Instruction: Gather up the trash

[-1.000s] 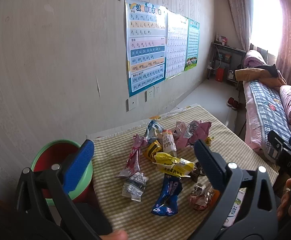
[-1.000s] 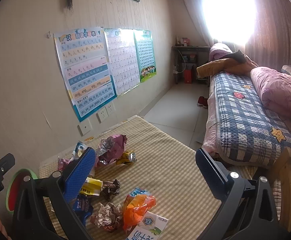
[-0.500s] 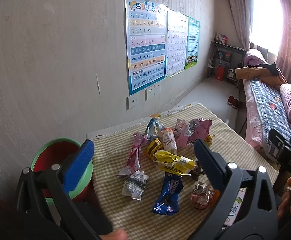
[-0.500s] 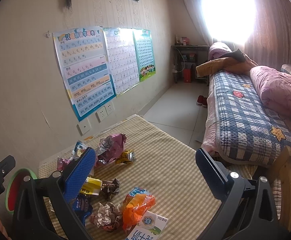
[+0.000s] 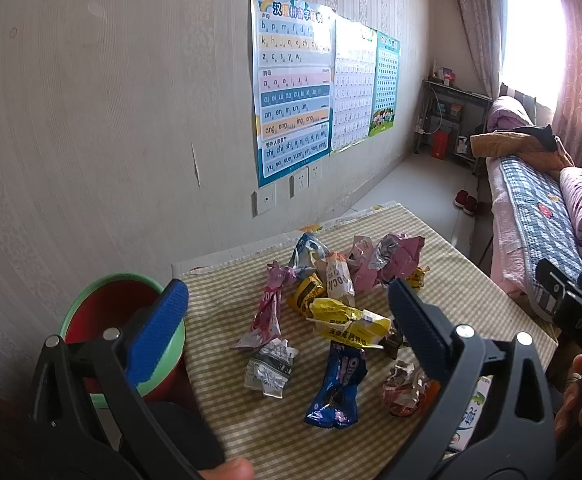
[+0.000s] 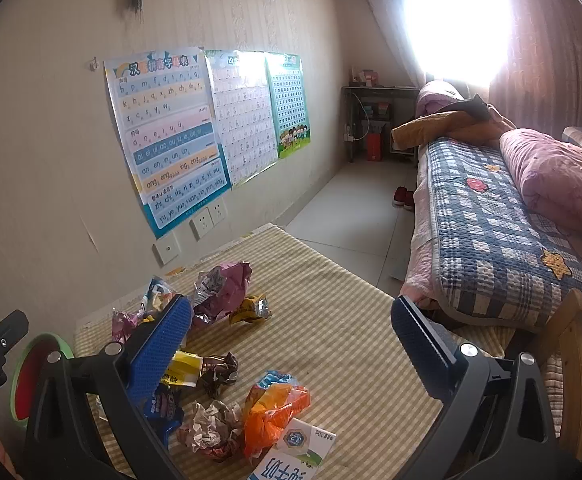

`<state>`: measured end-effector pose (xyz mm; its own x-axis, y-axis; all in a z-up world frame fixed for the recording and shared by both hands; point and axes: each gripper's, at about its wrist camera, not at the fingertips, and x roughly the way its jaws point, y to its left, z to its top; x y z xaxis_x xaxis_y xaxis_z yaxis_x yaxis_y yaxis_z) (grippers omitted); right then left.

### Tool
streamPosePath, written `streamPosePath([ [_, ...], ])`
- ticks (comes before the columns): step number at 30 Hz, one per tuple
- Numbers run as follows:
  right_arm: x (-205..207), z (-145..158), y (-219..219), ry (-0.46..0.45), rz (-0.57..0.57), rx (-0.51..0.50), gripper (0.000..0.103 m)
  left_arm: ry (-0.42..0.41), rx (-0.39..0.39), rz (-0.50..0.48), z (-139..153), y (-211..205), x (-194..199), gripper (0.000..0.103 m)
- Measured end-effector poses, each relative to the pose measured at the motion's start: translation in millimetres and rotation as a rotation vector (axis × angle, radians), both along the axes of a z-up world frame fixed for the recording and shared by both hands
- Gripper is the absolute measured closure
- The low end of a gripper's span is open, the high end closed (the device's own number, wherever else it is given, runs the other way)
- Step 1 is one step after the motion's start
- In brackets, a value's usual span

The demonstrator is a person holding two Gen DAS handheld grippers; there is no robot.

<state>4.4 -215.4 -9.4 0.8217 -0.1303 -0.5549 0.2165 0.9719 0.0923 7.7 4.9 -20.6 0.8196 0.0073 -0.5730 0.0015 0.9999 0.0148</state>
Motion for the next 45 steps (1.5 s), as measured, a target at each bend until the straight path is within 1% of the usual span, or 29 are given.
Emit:
streamPosePath([
  [14,3.1,-5.2,0.0,0.021,-0.002,0.002,0.007,0.014,-0.006,-0.008,-3.3,1.2,1.8,0.005],
  [17,5.3,-7.1,-0.1,0.033,-0.003,0.006,0.007,0.031,-0.018,-0.003,-8.6,4.2,3.4,0.005],
  [20,6.5,-10.1,-2.1,0.051,-0.007,0.011,0.007,0.070,-0.040,-0.023,-25.2,7.9,7.5,0.005],
  [21,7.3,-11.2,-2.9,0.059,-0.009,0.013,0.007,0.110,-0.038,-0.033,-36.1,7.3,10.6,0.005],
  [24,9.8,-15.3,-3.8,0.083,-0.013,0.017,0.007,0.228,-0.069,-0.096,-72.1,1.9,17.0,0.005],
  [25,10.9,-16.6,-4.4,0.091,-0.013,0.019,0.007,0.267,-0.075,-0.114,-84.7,-1.6,19.7,0.007],
  [26,11.7,-18.2,-5.5,0.101,-0.013,0.022,0.007,0.296,-0.079,-0.127,-93.9,-4.2,22.8,0.010],
  [28,13.3,-22.1,-7.9,0.120,-0.013,0.035,0.007,0.382,-0.080,-0.167,-118.5,-14.6,32.5,0.026],
  [29,14.2,-24.5,-9.8,0.133,-0.016,0.043,0.007,0.408,-0.071,-0.184,-129.7,-19.6,36.1,0.028],
  [30,15.6,-26.4,-11.5,0.145,-0.020,0.051,0.007,0.428,-0.060,-0.198,-138.3,-24.4,39.3,0.033],
  [31,16.5,-28.8,-13.9,0.159,-0.025,0.060,0.007,0.450,-0.051,-0.209,-146.6,-28.3,42.3,0.042],
  [32,17.3,-31.5,-16.3,0.174,-0.028,0.073,0.007,0.476,-0.046,-0.217,-154.5,-31.1,44.7,0.048],
  [34,18.9,-36.4,-19.1,0.197,-0.033,0.094,0.007,0.522,-0.067,-0.224,-169.0,-29.7,47.6,0.076],
  [35,19.7,-39.4,-21.1,0.212,-0.033,0.108,0.007,0.538,-0.090,-0.225,-172.7,-27.2,46.9,0.082],
  [36,20.1,-42.5,-22.3,0.225,-0.031,0.122,0.007,0.541,-0.103,-0.223,-174.1,-24.8,45.0,0.093],
  [37,21.0,-45.6,-23.1,0.240,-0.030,0.137,0.007,0.538,-0.107,-0.223,-173.7,-23.2,42.7,0.093],
  [40,21.8,-57.8,-26.2,0.299,-0.033,0.189,0.007,0.495,-0.086,-0.236,-164.2,-19.3,31.7,0.098],
  [43,16.9,-72.7,-26.2,0.347,-0.053,0.206,0.007,0.458,-0.054,-0.259,-152.9,-17.8,20.1,0.098],
  [45,15.4,-83.6,-23.8,0.387,-0.049,0.214,0.007,0.453,-0.047,-0.277,-150.9,-16.9,14.9,0.098],
])
